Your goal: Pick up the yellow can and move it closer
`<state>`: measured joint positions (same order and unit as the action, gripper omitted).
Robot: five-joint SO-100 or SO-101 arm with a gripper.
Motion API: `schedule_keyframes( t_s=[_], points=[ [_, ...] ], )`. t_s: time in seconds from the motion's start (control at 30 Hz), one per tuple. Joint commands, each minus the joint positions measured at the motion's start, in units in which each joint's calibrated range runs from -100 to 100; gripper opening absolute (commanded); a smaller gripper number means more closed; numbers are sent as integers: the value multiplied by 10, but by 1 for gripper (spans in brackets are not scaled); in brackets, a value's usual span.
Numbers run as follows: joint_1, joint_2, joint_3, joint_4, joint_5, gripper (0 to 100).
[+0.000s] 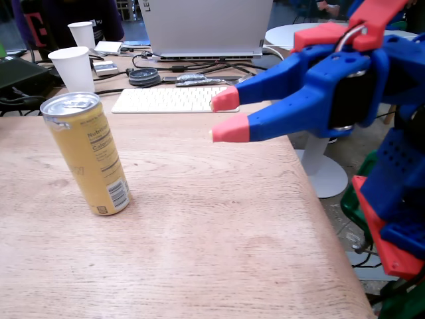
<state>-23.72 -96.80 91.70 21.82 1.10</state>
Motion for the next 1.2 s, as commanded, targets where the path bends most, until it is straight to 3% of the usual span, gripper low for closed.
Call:
schedule_keyframes(
  t_s=[0.0,0.73,0.9,0.97,1.17],
  points=[
    [198,-6,80,-2,1,22],
    [208,5,80,-3,-4,22],
    [207,80,73,-15,-4,22],
    [200,124,47,-66,-5,22],
    [193,388,44,-414,-4,22]
  ],
)
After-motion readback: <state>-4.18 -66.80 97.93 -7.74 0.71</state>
